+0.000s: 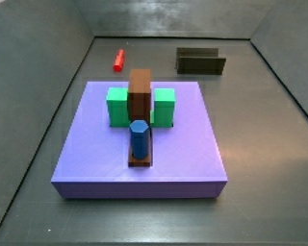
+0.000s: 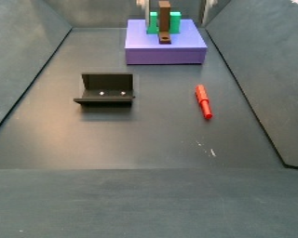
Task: Pick up the red object. Move up. Place the red object on the fixture. Regrasp the red object. Move to above the board. Insert the red object.
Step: Pick up the red object.
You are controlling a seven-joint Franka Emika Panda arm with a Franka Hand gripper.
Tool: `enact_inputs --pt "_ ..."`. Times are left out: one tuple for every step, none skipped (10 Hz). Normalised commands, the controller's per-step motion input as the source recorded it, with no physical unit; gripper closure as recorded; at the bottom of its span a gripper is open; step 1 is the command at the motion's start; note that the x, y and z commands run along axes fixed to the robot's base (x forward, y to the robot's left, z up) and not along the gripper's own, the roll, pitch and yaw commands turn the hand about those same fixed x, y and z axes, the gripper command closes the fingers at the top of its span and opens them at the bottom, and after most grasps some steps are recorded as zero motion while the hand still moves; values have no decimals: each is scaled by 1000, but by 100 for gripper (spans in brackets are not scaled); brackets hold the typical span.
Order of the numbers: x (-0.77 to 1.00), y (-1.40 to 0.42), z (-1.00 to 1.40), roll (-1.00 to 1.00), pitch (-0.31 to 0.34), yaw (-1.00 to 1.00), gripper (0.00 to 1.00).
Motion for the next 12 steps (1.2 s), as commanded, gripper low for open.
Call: enact_inputs --pt "0 -23 -194 -53 -44 0 0" --pt "0 -183 -300 -20 -54 0 0" --pt "-80 -331 -489 0 -70 17 0" --pt "-203 -394 -714 80 -51 0 0" --pt "-197 -409 -794 69 -49 0 0" --pt "-183 -340 -803 43 -60 0 0" --pt "-231 -174 -774 21 -74 0 0" --pt "-286 -46 -771 0 -96 0 0" --pt "-309 -20 -769 0 -103 0 0" --pt "-294 0 -703 1 -79 0 0" --pt "-311 -14 -711 11 -74 0 0" --pt "-363 0 -726 19 -53 0 0"
